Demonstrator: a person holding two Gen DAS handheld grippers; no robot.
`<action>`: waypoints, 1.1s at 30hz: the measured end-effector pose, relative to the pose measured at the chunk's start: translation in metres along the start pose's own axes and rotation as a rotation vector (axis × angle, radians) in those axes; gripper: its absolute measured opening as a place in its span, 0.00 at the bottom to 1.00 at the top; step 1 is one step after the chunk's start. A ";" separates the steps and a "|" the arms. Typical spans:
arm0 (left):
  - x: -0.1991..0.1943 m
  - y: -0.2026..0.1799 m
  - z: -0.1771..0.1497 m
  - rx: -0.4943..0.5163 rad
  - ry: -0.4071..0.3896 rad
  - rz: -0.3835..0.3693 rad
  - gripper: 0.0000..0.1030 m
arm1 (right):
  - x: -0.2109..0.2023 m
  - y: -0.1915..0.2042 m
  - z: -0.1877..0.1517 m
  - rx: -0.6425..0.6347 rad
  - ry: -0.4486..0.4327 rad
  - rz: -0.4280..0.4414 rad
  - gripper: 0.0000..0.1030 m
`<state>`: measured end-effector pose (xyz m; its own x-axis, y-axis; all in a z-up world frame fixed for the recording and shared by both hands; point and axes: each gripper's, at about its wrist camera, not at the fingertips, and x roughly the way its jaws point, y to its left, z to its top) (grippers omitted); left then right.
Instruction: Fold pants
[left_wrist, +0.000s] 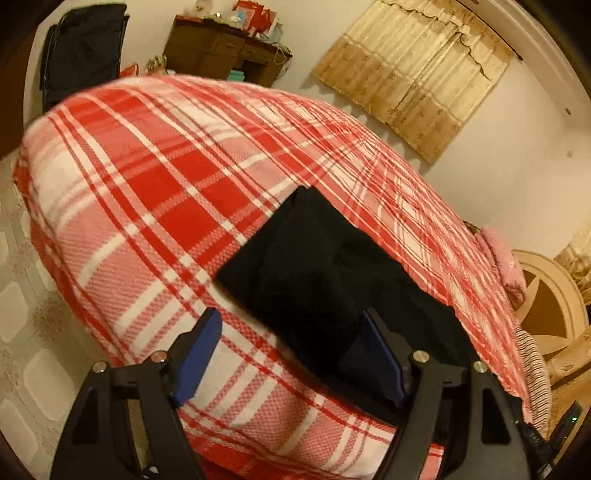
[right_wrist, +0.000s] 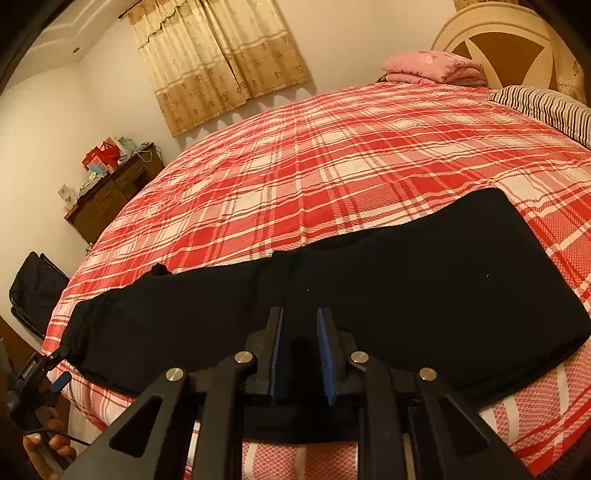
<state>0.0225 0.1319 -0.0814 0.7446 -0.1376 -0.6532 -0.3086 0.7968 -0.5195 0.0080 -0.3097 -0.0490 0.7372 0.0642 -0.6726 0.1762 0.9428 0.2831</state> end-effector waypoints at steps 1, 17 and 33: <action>0.004 0.001 0.000 -0.007 0.018 -0.013 0.77 | 0.001 0.001 0.000 0.002 0.003 0.002 0.19; 0.023 0.000 0.020 -0.001 -0.022 -0.015 0.30 | 0.001 0.009 0.001 -0.014 0.013 0.016 0.19; -0.032 -0.223 -0.047 0.751 -0.123 -0.345 0.29 | -0.032 -0.052 0.018 0.117 -0.036 0.009 0.19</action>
<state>0.0400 -0.0688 0.0298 0.7974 -0.4155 -0.4376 0.3931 0.9079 -0.1457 -0.0126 -0.3670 -0.0299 0.7618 0.0583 -0.6452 0.2429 0.8976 0.3679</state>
